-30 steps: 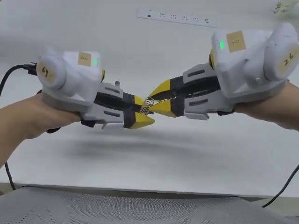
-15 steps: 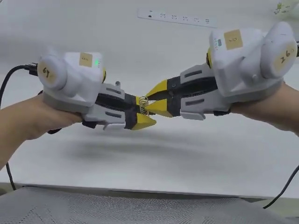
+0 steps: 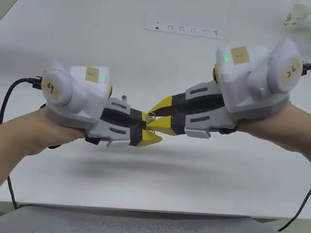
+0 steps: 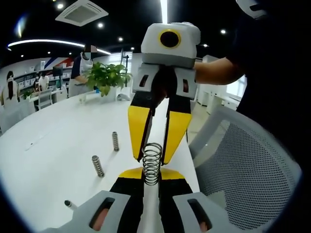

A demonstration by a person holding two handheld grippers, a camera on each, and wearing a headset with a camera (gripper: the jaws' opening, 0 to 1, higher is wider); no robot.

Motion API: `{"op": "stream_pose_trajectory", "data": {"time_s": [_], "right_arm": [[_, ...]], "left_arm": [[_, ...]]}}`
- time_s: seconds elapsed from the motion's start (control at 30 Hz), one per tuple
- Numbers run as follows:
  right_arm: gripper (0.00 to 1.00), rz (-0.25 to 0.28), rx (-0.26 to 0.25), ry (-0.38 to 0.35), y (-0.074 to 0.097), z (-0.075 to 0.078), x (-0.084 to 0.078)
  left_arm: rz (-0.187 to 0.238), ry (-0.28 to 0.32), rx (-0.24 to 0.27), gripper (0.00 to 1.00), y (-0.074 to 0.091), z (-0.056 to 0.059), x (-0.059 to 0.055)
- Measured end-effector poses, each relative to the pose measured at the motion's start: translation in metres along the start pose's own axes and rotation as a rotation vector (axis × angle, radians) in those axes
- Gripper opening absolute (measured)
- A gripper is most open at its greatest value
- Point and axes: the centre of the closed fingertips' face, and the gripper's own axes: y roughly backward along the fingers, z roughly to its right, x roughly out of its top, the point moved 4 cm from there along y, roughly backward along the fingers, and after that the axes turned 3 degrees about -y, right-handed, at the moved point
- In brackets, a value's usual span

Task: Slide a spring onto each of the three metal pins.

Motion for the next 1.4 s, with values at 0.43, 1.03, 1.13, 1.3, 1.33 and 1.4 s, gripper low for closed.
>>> {"op": "stream_pose_trajectory", "data": {"time_s": [0.43,1.03,1.13,1.3,1.33,1.4], "right_arm": [[0.08,0.022,-0.009,-0.001,-0.004,0.002,0.004],[0.08,0.026,-0.080,0.009,0.002,0.012,0.001],[0.08,0.022,-0.087,0.011,0.002,0.013,0.000],[0.08,0.025,-0.101,0.014,0.003,0.016,-0.001],[0.08,0.026,-0.104,0.012,0.004,0.016,-0.001],[0.08,0.026,-0.110,0.010,0.004,0.018,-0.002]], "left_arm": [[0.015,0.072,0.029,0.03,0.008,-0.002,-0.001],[0.040,0.131,0.133,0.33,0.029,-0.011,-0.013],[0.044,0.142,0.155,0.40,0.035,-0.013,-0.015],[0.038,0.156,0.206,0.50,0.048,-0.018,-0.023],[0.041,0.162,0.225,0.52,0.052,-0.021,-0.024],[0.049,0.174,0.248,0.59,0.057,-0.023,-0.025]]}}
